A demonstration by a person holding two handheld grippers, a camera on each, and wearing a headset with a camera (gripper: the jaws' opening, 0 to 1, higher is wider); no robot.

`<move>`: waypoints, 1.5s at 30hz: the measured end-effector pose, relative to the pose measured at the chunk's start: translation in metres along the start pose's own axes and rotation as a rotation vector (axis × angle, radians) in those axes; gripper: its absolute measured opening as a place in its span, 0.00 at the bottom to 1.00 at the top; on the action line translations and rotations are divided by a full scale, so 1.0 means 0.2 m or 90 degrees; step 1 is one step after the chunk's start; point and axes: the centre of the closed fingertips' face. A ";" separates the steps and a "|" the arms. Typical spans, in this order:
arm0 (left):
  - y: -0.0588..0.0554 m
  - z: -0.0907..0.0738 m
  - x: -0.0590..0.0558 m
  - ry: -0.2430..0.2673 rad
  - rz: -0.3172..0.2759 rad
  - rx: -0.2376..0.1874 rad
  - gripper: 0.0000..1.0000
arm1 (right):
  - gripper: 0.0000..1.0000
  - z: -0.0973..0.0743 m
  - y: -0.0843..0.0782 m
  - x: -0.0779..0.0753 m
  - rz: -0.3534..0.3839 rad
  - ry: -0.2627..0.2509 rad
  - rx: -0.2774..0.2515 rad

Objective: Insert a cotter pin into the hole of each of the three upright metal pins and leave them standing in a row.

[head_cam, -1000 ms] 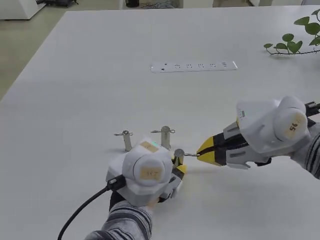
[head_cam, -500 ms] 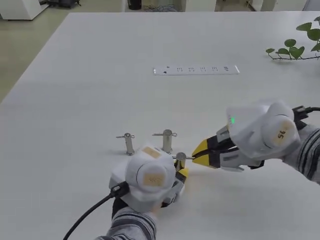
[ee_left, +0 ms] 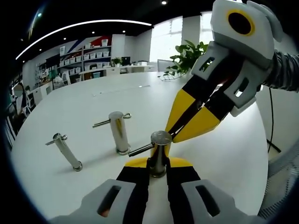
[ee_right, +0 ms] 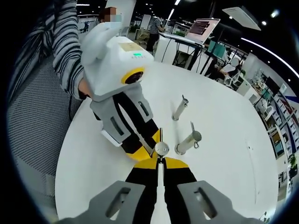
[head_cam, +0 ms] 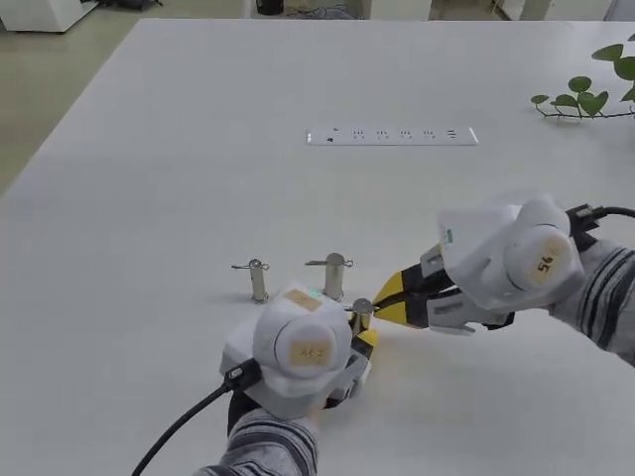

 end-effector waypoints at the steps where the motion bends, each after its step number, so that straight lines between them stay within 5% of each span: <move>1: 0.00 0.00 0.00 0.000 -0.002 0.000 0.10 | 0.00 0.00 0.00 0.00 0.001 0.000 0.000; 22: -0.01 0.02 0.00 0.007 0.023 0.011 0.10 | 0.00 0.02 -0.01 0.00 0.027 -0.008 0.014; 28: -0.03 0.00 -0.01 -0.005 0.030 0.020 0.23 | 0.04 0.02 -0.01 -0.01 0.035 -0.018 0.009; 37: 0.04 -0.08 -0.02 -0.037 0.031 -0.001 0.38 | 0.12 0.02 0.04 -0.02 0.127 -0.014 -0.034; 45: 0.07 -0.17 -0.03 -0.044 0.051 -0.007 0.46 | 0.13 0.06 0.04 -0.01 0.171 0.006 -0.039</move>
Point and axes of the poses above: the centre of the closed fingertips' face, and the gripper's own axes: z roughly forward along the fingers, x roughly to its left, y roughly out of its top, and after that the axes turned 1 degree about z, right-handed
